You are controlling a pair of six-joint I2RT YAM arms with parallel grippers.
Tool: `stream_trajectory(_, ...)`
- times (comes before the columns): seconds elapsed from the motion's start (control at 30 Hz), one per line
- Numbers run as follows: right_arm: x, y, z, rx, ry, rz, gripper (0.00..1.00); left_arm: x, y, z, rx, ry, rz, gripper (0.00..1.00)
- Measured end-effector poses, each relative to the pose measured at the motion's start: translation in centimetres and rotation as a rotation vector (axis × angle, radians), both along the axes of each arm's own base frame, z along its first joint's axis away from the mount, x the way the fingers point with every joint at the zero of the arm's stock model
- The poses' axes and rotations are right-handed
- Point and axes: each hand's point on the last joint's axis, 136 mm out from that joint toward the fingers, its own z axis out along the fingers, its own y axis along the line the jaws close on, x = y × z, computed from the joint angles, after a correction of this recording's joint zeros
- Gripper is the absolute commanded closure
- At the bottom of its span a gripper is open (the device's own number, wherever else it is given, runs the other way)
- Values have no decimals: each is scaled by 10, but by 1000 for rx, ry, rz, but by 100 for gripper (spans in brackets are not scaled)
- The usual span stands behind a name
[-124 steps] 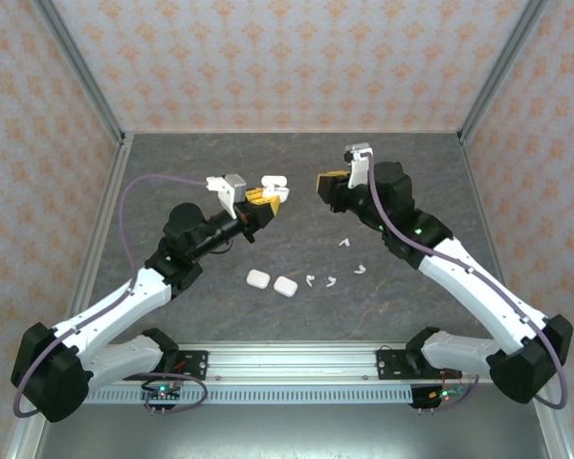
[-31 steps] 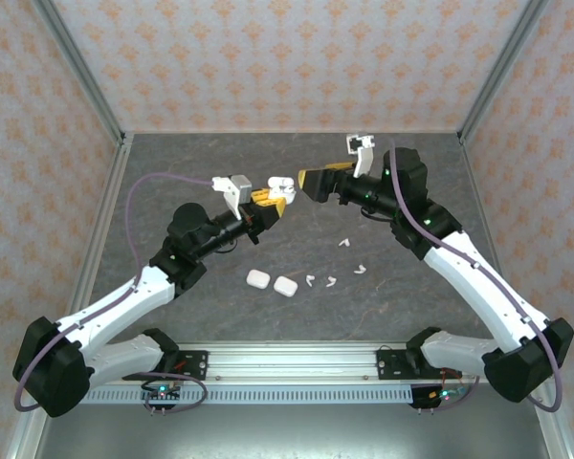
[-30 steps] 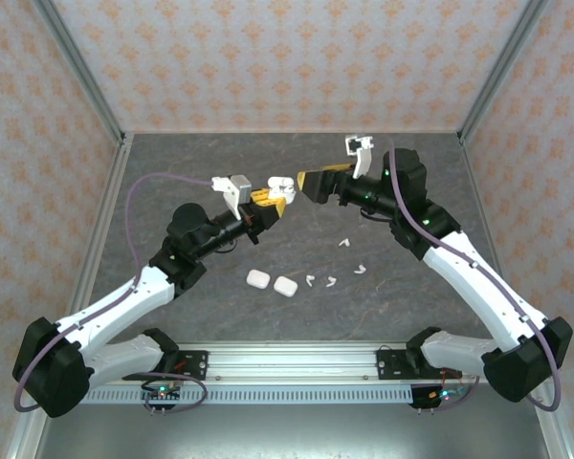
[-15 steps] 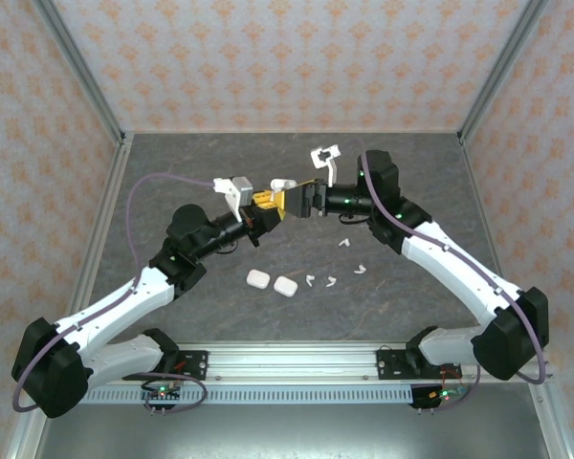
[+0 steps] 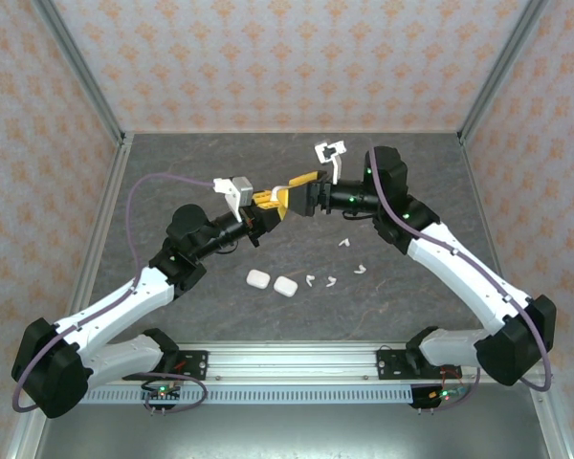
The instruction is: Insert the wireless bluetooth earbuds into the charging case
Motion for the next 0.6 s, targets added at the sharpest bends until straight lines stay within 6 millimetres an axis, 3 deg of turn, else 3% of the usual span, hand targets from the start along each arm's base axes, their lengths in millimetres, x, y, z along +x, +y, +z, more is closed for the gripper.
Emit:
stream_trajectory(0.3, -6, -9, 14, -14, -75, -27, 13, -1, 0, -4, 22, 2, 2, 100)
stream_trajectory(0.47, 8, -17, 2, -66, -60, -107, 11, 3, 2, -13, 52, 32, 27, 100)
stream_trajectory(0.6, 29, -36, -10, -123, -28, -238, 5, 9, 5, -16, 64, 46, 63, 100)
